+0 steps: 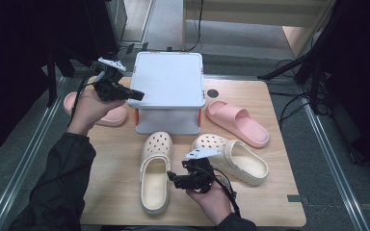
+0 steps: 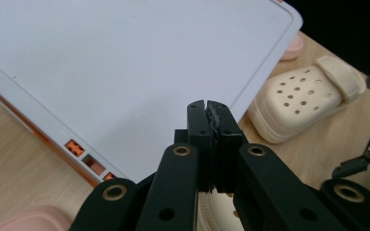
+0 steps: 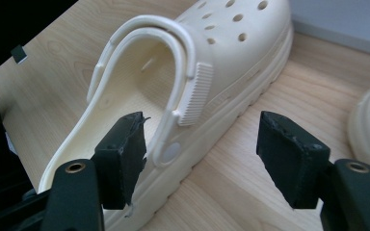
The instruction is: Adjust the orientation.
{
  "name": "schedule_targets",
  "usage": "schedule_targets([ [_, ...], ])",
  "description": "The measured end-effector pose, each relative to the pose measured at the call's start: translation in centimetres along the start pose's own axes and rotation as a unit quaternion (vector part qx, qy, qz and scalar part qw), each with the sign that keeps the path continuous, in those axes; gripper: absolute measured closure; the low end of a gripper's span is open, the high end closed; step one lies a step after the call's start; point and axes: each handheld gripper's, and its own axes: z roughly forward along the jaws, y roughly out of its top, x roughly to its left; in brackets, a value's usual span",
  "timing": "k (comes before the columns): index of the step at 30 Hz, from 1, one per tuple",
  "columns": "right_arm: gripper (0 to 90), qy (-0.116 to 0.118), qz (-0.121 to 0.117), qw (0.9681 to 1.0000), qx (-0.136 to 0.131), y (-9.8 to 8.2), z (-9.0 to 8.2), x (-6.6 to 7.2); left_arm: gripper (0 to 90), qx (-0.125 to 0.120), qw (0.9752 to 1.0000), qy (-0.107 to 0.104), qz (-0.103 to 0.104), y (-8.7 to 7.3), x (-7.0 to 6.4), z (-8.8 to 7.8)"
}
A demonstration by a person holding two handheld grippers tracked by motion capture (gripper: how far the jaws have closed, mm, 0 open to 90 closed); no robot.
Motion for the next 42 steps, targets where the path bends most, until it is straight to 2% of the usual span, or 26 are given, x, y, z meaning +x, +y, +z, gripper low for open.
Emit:
schedule_targets([
  [5,34.3,0.002,-0.001,1.0,0.003,0.0,1.6,0.7,88.7,0.006,1.0,0.001,-0.007,-0.4,1.1,0.5],
  [8,34.6,-0.005,0.006,1.0,0.0,-0.1,2.4,1.1,88.8,0.008,0.9999,-0.003,-0.008,-0.7,1.7,0.7],
  [14,36.7,-0.031,0.004,0.9995,0.003,0.3,4.7,1.0,89.2,-0.008,0.9996,-0.017,-0.019,-1.1,2.1,0.7],
  [21,41.9,-0.052,0.005,0.9986,0.008,0.7,6.3,0.4,89.1,-0.007,0.9999,-0.008,-0.013,-1.2,2.0,0.6],
  [26,49.1,-0.058,0.002,0.9983,0.008,0.9,6.3,0.2,89.1,-0.008,0.9999,-0.008,-0.012,-1.2,2.0,0.6],
  [29,56.9,-0.062,0.003,0.998,0.004,1.1,6.2,0.0,89.1,-0.008,0.9999,-0.005,-0.013,-1.2,1.9,0.6],
  [30,62.5,-0.063,0.01,0.998,0.004,1.2,6.1,-0.2,89.2,-0.008,0.9999,-0.003,-0.011,-1.2,1.8,0.6],
  [31,62.5,-0.063,0.01,0.998,0.004,1.2,6.1,-0.2,89.3,-0.008,0.9999,-0.003,-0.011,-1.2,1.8,0.6],
  [35,75.8,-0.066,0.02,0.9976,0.002,1.6,5.6,-1.1,89.5,-0.009,0.9998,-0.001,-0.016,-1.3,1.8,0.6],
  [37,77.2,-0.072,0.015,0.9973,0.001,1.7,5.5,-1.3,89.6,-0.01,0.9998,-0.002,-0.016,-1.3,1.8,0.6],
  [42,77.7,-0.062,0.02,0.9979,0.006,2.0,5.4,-1.6,89.6,-0.014,0.9998,0.003,-0.016,-1.4,1.7,0.6],
])
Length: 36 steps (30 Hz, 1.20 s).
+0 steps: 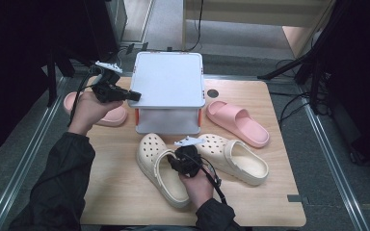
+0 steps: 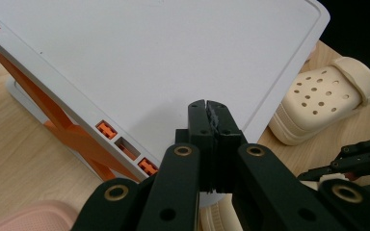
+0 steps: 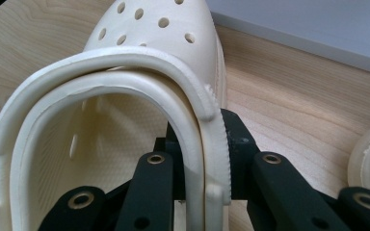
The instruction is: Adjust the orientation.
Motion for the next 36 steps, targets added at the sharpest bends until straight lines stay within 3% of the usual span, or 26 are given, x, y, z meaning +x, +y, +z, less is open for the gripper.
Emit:
schedule_targets([
  [10,77.4,-0.006,0.01,0.9997,-0.02,2.8,-0.3,-1.1,89.6,0.0,1.0,-0.002,0.001,-0.1,0.1,0.0],
  [22,76.8,-0.041,0.039,0.9977,-0.036,7.8,2.5,-3.4,89.5,0.002,1.0,-0.002,0.003,-0.1,0.0,-0.1],
  [27,76.7,-0.051,0.045,0.9969,-0.04,8.2,3.5,-3.5,89.5,0.001,1.0,-0.003,0.004,-0.1,0.0,-0.1],
  [31,75.5,-0.088,0.035,0.9944,-0.046,8.0,4.6,-3.2,89.5,-0.001,1.0,0.0,0.006,-0.1,0.0,-0.1],
  [36,74.0,-0.085,0.035,0.9947,-0.046,7.7,5.0,-3.1,89.5,-0.002,1.0,0.0,0.005,-0.2,0.0,-0.1],
])
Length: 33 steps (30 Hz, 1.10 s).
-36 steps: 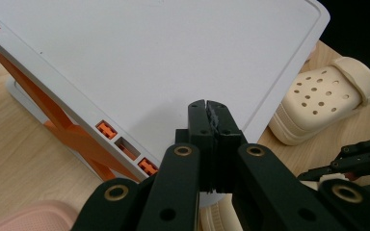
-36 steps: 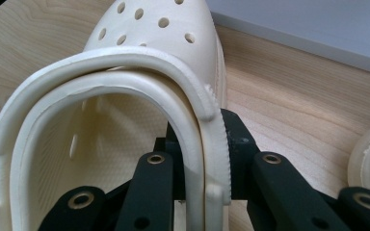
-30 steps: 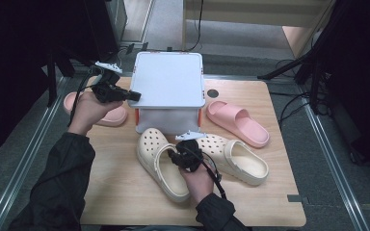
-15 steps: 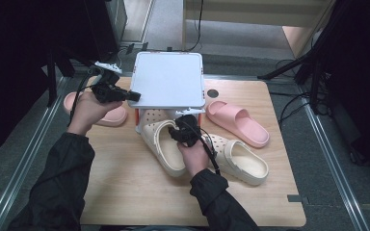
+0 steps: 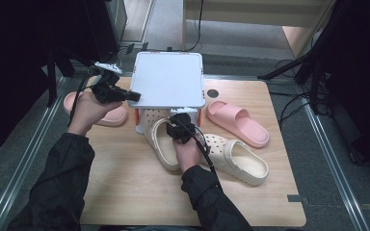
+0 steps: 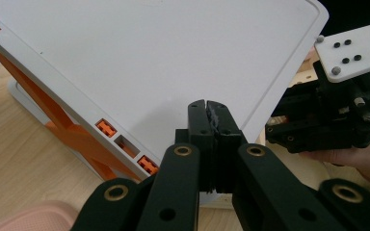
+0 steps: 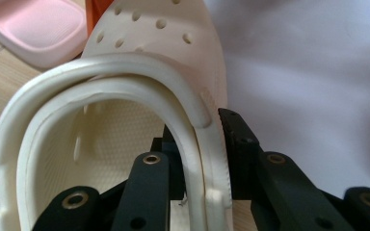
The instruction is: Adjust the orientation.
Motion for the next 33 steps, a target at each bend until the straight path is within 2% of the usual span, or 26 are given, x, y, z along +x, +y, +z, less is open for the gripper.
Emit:
schedule_targets([
  [4,70.3,0.012,0.007,0.9999,-0.009,0.1,-0.6,-0.2,89.5,0.0,1.0,-0.001,-0.001,0.0,0.0,0.0],
  [9,67.4,0.021,-0.01,0.9995,-0.023,0.5,-2.0,0.0,89.5,-0.001,1.0,-0.001,-0.001,0.0,0.0,0.0],
  [13,65.3,0.038,-0.01,0.9992,-0.011,0.6,-3.2,-0.1,89.5,-0.001,1.0,0.0,-0.001,0.0,0.0,0.0],
  [15,65.5,0.04,-0.021,0.9989,-0.011,0.6,-4.1,-0.2,89.5,0.0,1.0,0.001,-0.002,0.0,0.0,0.0],
  [18,63.5,0.04,-0.039,0.9984,0.008,0.1,-5.2,-0.2,89.5,-0.001,1.0,0.001,-0.002,0.0,0.0,0.0],
  [21,60.3,0.045,-0.039,0.9981,0.015,-0.1,-5.4,-0.3,89.5,0.0,1.0,0.001,-0.003,0.0,-0.1,0.0],
  [24,58.5,0.051,-0.038,0.9979,0.009,0.0,-5.8,-0.4,89.5,0.0,1.0,0.001,-0.002,0.0,0.0,0.0],
  [26,61.6,0.053,-0.041,0.9978,0.0,0.1,-6.4,-0.4,89.5,-0.001,1.0,0.0,-0.003,0.0,0.0,0.0],
  [30,81.5,0.059,-0.055,0.9967,-0.011,0.5,-7.3,-0.5,89.5,-0.002,1.0,0.0,-0.003,0.0,0.0,0.0],
  [31,86.3,0.066,-0.055,0.9962,-0.012,0.5,-7.4,-0.5,89.4,-0.002,1.0,0.0,-0.003,-0.1,0.0,0.0],
  [33,89.6,0.08,-0.052,0.9954,-0.008,0.5,-7.5,-0.6,89.5,-0.002,1.0,-0.001,-0.002,-0.1,0.0,0.0],
])
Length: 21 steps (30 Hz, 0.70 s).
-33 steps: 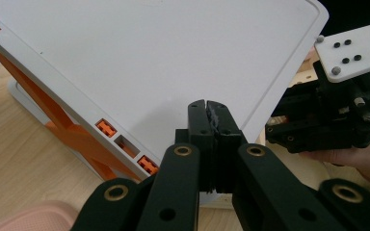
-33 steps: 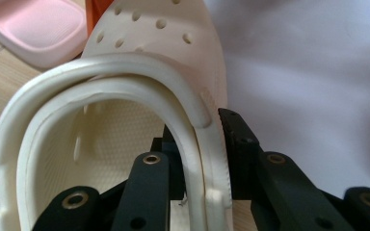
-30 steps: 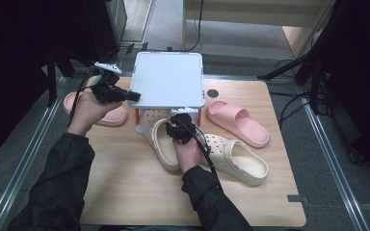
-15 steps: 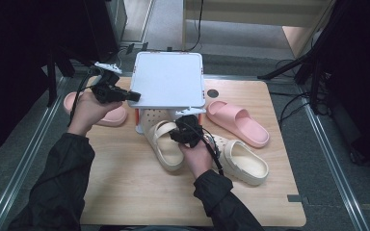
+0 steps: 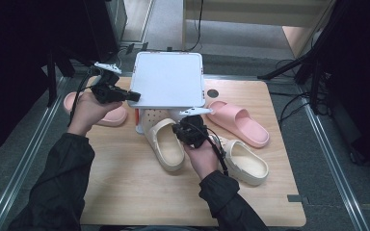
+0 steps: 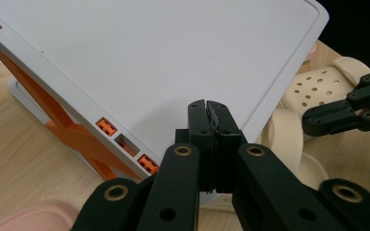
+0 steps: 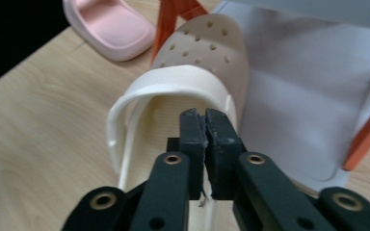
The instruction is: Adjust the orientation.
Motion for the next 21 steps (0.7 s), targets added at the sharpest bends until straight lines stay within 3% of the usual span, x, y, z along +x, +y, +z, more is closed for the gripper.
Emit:
schedule_targets([
  [8,90.0,0.024,-0.021,0.9995,0.0,-1.6,-1.3,0.6,89.6,0.001,1.0,-0.001,-0.002,0.0,0.0,0.0],
  [21,89.9,0.045,-0.027,0.9985,0.016,-7.4,-2.6,2.1,89.6,0.001,1.0,0.004,0.003,0.0,-0.2,0.0],
])
